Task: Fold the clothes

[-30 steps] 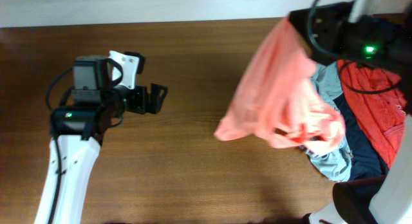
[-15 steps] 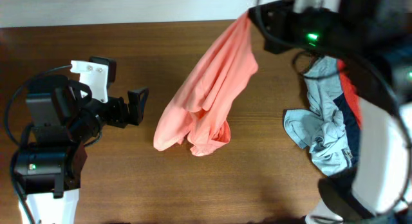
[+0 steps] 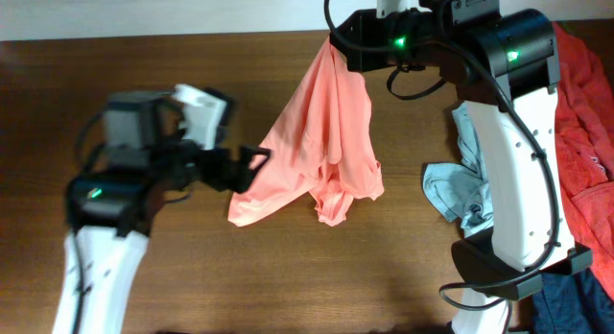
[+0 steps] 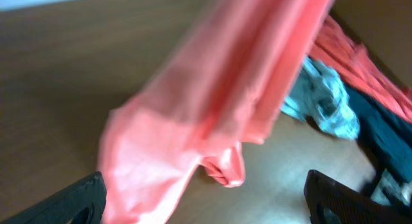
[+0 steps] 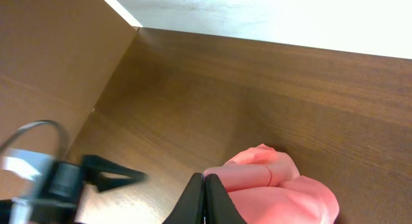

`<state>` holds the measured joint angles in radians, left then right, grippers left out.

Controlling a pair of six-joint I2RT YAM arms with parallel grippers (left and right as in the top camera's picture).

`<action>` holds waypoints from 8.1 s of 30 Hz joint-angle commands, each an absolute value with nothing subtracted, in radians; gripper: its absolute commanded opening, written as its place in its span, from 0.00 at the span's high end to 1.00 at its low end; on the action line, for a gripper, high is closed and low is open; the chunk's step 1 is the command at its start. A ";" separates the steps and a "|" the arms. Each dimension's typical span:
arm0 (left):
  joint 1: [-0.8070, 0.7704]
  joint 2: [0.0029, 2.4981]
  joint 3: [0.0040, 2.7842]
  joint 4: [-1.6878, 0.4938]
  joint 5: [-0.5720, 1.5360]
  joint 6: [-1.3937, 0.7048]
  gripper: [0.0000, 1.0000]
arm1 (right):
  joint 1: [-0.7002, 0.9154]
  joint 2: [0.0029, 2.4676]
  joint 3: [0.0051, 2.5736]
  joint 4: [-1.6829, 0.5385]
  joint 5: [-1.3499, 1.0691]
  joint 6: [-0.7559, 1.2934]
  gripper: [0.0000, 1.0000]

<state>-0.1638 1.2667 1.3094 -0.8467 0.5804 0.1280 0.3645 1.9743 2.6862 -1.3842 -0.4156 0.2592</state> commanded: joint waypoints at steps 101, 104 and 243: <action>-0.352 1.223 1.325 -0.724 -0.460 -0.183 0.99 | 0.275 1.937 1.448 -1.173 -0.231 0.618 0.50; -0.352 1.223 1.325 -0.727 -0.452 -0.183 0.99 | 0.275 1.937 1.367 -1.054 -0.262 0.686 0.54; 0.040 1.835 1.840 -0.330 -0.093 -0.025 1.00 | -0.046 1.937 2.365 -1.162 -0.072 0.075 0.96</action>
<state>0.0322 1.8160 1.8290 -0.3485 -0.1040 -0.0444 -0.0380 1.9270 2.3577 -1.1728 -0.0933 0.0784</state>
